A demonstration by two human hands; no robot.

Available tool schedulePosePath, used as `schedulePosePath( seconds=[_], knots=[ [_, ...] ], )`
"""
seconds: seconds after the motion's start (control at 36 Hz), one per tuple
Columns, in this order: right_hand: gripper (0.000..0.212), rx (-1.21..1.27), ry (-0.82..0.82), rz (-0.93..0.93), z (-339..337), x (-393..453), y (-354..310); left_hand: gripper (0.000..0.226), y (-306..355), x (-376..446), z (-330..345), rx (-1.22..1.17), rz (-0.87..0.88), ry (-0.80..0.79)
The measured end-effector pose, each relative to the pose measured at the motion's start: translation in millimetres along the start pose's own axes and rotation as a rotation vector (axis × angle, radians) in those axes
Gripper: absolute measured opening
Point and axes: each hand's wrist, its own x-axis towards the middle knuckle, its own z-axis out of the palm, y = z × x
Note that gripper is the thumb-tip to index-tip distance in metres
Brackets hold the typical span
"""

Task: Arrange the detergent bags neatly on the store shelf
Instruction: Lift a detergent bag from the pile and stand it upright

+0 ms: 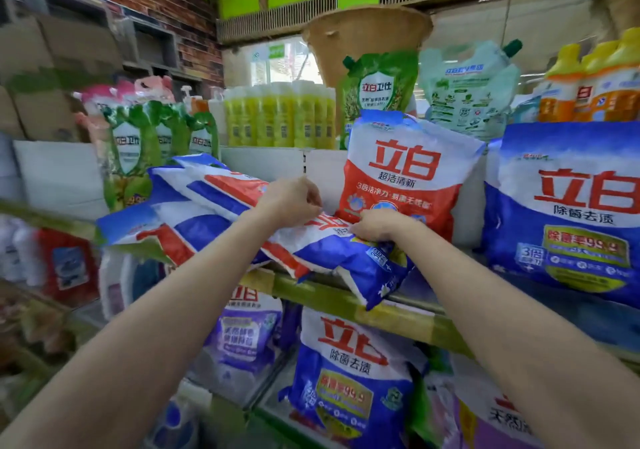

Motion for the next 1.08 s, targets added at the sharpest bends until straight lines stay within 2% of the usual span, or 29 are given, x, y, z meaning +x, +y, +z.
schedulePosePath(
  seconds=[0.14,0.39,0.58,0.69,0.81,0.86,0.92,0.97,1.08],
  knots=[
    [0.058,0.092,-0.107,-0.012,-2.5,-11.3,-0.3,0.019,-4.8,-17.9,2.2,0.056,0.084,0.021],
    [0.066,0.275,-0.037,0.1,-10.6,-13.3,26.4,0.027,-5.0,-20.4,6.3,0.09,0.064,-0.01],
    [0.042,0.695,-0.141,0.216,-21.7,-26.1,50.3,0.028,-4.6,-12.8,6.6,0.03,0.014,-0.09],
    [0.034,0.766,-0.161,0.103,-19.8,-37.8,56.4,0.028,2.7,-16.2,6.4,-0.021,-0.037,-0.048],
    [0.023,0.646,-0.076,0.01,-40.4,-52.6,57.0,0.026,19.0,-16.5,0.6,-0.133,-0.089,-0.02],
    [0.024,0.541,0.004,-0.043,-56.5,-64.2,55.4,0.03,28.9,-15.8,-2.7,-0.181,-0.142,0.016],
    [0.044,0.436,0.098,-0.077,-73.2,-77.1,55.5,0.037,37.7,-15.0,-3.8,-0.232,-0.209,0.079],
    [0.059,0.453,0.179,-0.121,-84.6,-87.8,62.2,0.051,46.9,-15.5,-4.2,-0.255,-0.259,0.183],
    [0.032,0.701,0.404,-0.197,-89.2,-108.2,91.7,0.087,65.7,-14.1,-2.7,-0.539,-0.504,0.338]
  ],
)
